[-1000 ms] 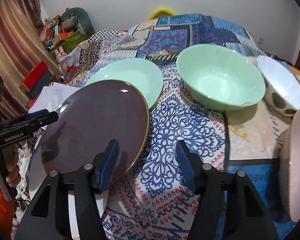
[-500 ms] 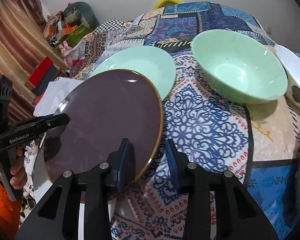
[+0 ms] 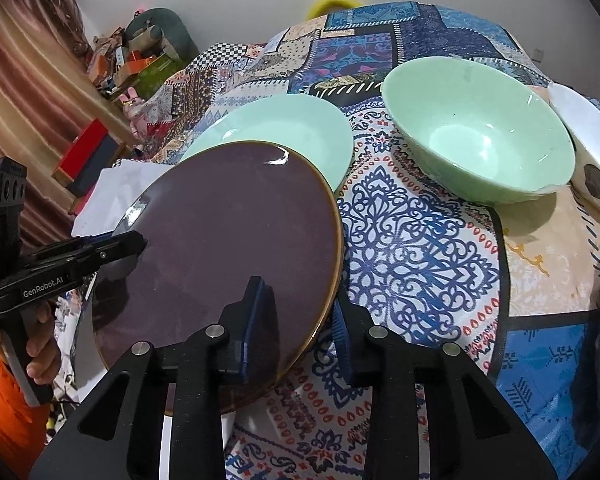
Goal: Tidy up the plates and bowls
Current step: 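Carry the purple plate with both grippers toward the pink bowl, then lower the purple plate onto the quilt and open both grippers, then move both grippers to the white plate and grasp its rim, then lift the white plate with both grippers and carry it toward the purple plate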
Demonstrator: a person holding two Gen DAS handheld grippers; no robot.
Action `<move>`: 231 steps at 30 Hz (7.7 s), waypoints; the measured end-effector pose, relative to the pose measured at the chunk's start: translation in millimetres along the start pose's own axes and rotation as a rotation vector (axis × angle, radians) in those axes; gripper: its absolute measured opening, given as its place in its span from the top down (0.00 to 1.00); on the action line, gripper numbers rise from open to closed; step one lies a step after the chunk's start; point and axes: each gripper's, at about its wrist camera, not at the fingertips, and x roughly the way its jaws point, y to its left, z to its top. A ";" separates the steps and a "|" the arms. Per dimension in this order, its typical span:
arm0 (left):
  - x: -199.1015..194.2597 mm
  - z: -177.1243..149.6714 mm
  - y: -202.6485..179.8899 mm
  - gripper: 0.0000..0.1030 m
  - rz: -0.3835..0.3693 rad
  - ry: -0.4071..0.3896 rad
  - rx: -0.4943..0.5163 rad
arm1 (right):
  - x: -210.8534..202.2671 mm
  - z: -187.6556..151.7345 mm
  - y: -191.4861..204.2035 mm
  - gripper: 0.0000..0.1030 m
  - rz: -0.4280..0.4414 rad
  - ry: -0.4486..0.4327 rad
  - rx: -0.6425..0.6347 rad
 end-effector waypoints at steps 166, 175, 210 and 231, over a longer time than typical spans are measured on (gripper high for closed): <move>-58.9 -117.3 4.4 0.76 0.109 0.031 -0.107 | 34.7 -17.2 66.5 0.82 -0.050 0.174 -0.290; -60.6 -109.0 15.3 0.77 0.150 0.038 -0.113 | 32.0 -25.8 73.1 0.82 -0.030 0.174 -0.267; -74.1 -112.6 14.0 0.71 0.115 0.022 -0.163 | 9.8 -35.3 74.0 0.78 0.018 0.084 -0.221; -101.8 -78.0 -55.0 0.71 0.096 -0.085 -0.047 | -62.5 -30.3 34.2 0.79 -0.005 -0.061 -0.140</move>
